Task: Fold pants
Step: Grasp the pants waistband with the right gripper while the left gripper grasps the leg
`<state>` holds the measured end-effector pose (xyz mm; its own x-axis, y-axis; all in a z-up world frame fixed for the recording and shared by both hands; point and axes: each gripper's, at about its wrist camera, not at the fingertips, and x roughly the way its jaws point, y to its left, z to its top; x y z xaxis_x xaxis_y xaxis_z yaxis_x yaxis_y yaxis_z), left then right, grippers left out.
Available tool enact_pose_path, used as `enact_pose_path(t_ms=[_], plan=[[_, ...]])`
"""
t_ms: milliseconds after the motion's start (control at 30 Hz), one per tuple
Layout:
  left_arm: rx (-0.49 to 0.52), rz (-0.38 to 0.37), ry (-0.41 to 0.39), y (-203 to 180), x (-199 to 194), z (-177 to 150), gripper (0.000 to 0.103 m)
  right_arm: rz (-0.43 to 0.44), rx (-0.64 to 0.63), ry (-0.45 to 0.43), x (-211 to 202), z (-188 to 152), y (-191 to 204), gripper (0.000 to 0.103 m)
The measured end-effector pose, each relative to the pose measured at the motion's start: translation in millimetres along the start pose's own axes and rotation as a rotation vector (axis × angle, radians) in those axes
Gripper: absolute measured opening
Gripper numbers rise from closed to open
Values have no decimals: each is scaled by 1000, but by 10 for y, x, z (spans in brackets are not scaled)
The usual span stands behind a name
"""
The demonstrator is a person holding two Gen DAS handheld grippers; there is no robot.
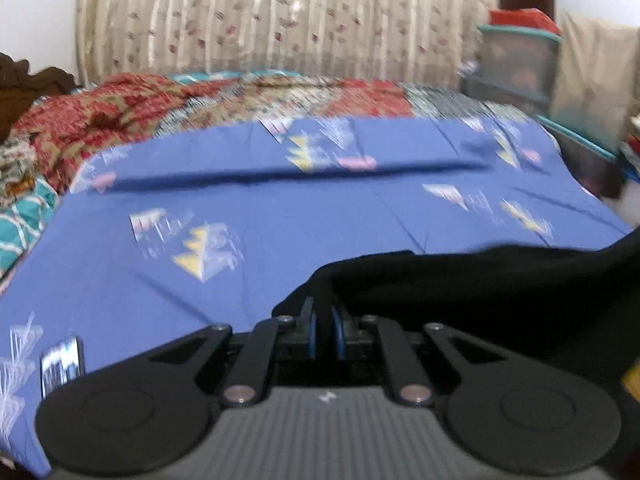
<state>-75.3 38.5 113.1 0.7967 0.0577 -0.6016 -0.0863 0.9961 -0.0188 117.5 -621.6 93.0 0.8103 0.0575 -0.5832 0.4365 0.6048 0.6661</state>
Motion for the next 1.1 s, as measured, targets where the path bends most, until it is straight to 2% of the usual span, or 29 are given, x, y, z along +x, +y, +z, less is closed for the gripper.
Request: enact_pose_path(t_ms=[133,233,333,367,400,467,500,533,567,633,733,767,800,833,967,1100], plan=[[13,-33,59,-83,-118,-333,8,-65,116,31,-160,-324,-746,5],[54,-43,127,-167,-47,-585,12,-147,158,61,-58,-502,-1020,6],[100,-55,212,-194,17,-777,19,-127,196,18,-38,-594,-1065,18],[78,-80,224,-157,-21,-798,21,-112,203,-2,-69,-602,-1035,44],[36,-124,231,-76,-79,-786,28,-97,205,-23,-111,-602,-1013,64],[-40,-187,228,95,-230,-768,43,-73,184,-106,-272,-601,-991,66],[-85,-190,213,219,-315,-744,57,-66,174,-129,-348,-580,-1018,66],[-133,-178,189,332,-387,-731,65,-63,174,-143,-381,-585,-1035,66],[-193,-162,166,472,-438,-709,68,-61,178,-152,-414,-591,-1069,67],[-359,-120,144,784,-447,-659,84,-64,186,-148,-422,-630,-1111,69],[-557,-142,168,1071,-286,-654,86,-63,215,-123,-393,-701,-1207,72],[-597,-154,182,1097,-212,-664,88,-52,231,-107,-381,-716,-1254,73],[-626,-168,203,1102,-134,-672,96,-41,240,-91,-384,-740,-1297,74],[-646,-179,231,1084,-46,-691,101,-39,242,-77,-355,-757,-1303,75],[-675,-208,299,948,252,-775,103,-23,225,-27,-223,-806,-1228,76],[-743,-253,373,798,565,-908,100,1,204,-14,-136,-792,-1107,77]])
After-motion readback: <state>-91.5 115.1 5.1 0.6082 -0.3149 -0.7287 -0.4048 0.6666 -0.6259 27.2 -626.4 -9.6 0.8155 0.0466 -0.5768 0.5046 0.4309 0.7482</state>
